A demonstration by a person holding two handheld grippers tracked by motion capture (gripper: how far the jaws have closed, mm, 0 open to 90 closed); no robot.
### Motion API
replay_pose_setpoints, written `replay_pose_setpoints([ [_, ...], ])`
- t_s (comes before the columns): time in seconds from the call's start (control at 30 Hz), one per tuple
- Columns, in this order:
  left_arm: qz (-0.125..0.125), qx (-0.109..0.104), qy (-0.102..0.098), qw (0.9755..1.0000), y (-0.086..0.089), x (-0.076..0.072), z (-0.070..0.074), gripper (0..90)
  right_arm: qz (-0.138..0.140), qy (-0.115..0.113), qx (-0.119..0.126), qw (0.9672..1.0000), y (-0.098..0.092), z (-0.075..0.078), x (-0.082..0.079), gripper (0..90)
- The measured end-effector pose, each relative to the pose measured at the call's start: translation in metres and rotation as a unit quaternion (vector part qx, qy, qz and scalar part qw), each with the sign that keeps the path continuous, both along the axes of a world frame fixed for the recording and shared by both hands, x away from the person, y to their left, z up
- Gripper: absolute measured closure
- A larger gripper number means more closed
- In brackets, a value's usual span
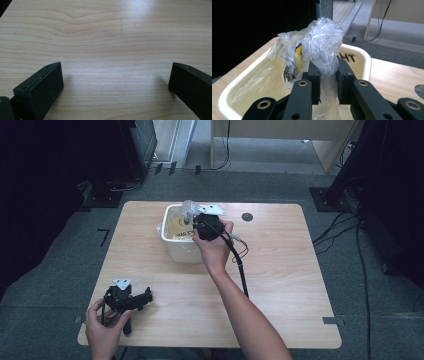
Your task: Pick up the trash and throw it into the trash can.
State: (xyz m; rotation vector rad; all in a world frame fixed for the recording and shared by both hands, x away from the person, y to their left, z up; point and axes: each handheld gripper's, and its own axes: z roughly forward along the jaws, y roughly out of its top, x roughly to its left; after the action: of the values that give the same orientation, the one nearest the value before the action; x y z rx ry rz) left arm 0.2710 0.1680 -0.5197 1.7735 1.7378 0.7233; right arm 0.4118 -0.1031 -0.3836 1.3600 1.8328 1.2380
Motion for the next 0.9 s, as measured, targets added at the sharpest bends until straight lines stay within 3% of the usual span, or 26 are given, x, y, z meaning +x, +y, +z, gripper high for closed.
replay_pose_setpoints([
  [0.13, 0.0, 0.0, 0.0, 1.0, 0.0, 0.0, 0.0, 0.0, 0.005, 0.007, -0.002, 1.0, 0.002, -0.003, 0.002, 68.3],
  [0.4, -0.001, 0.001, 0.001, 1.0, 0.0, 0.0, 0.0, 0.0, 0.011, 0.012, 0.002, 0.9999, 0.005, -0.003, 0.0, 36.9],
  [0.57, 0.0, -0.001, 0.0, 1.0, 0.0, 0.0, 0.0, 0.0, 0.013, 0.008, -0.006, 0.9999, 0.005, 0.0, -0.003, 27.9],
  [0.7, 0.001, -0.001, -0.001, 1.0, 0.0, 0.0, 0.0, 0.0, 0.031, 0.005, -0.011, 0.9994, 0.003, 0.001, -0.006, 20.9],
  [0.9, 0.0, 0.001, -0.001, 1.0, 0.0, 0.0, 0.0, 0.0, 0.025, 0.002, -0.007, 0.9997, -0.003, 0.007, -0.01, 18.8],
])
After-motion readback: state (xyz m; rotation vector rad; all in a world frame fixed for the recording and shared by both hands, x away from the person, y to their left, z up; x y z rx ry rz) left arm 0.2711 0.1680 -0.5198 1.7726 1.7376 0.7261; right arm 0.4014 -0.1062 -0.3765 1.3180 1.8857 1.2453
